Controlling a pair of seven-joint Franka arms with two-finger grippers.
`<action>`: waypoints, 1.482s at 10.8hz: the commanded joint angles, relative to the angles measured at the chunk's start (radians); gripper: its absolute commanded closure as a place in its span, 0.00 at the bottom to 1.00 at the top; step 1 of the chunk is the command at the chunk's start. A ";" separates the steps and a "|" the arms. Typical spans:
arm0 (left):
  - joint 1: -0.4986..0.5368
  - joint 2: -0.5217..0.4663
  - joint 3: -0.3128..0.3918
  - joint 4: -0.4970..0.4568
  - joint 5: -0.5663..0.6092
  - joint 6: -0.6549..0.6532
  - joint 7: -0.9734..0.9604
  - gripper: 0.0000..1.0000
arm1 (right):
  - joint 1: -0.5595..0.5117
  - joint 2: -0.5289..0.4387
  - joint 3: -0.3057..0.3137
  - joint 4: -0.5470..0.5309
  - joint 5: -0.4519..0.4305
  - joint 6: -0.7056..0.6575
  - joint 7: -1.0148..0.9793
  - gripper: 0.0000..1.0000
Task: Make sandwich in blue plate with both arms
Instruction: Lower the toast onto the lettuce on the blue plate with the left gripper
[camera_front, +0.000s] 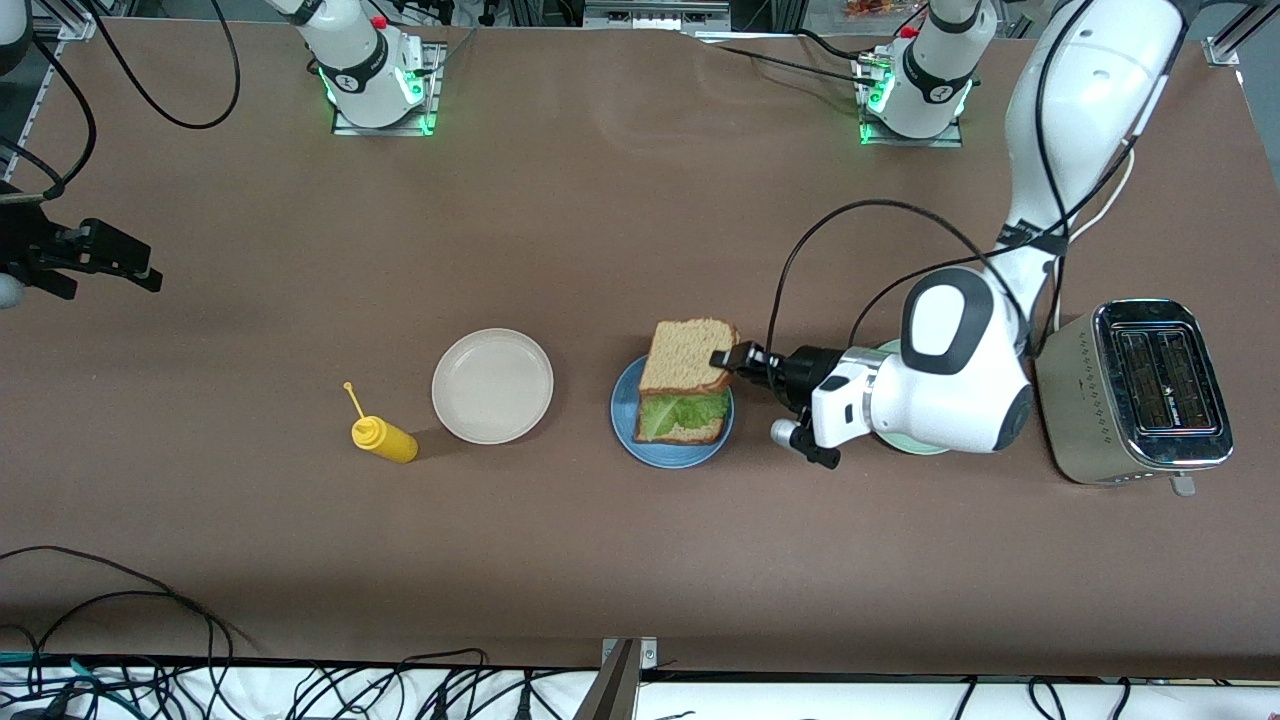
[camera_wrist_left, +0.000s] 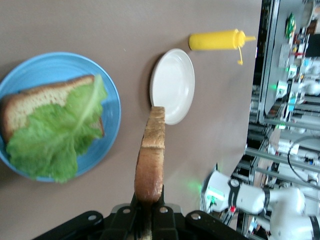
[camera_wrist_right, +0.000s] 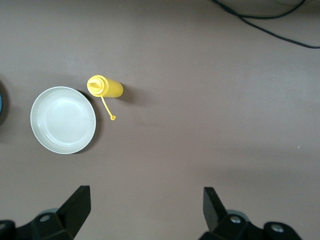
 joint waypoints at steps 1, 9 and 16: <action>-0.008 0.099 0.007 0.044 -0.097 0.047 0.095 1.00 | 0.002 0.015 0.001 0.016 -0.016 -0.019 0.029 0.00; -0.019 0.208 0.015 0.042 -0.107 0.153 0.240 1.00 | 0.005 0.024 0.001 0.016 -0.037 -0.039 0.055 0.00; -0.003 0.186 0.051 0.045 -0.097 0.193 0.335 0.00 | 0.028 0.029 0.019 0.016 -0.104 -0.034 0.055 0.00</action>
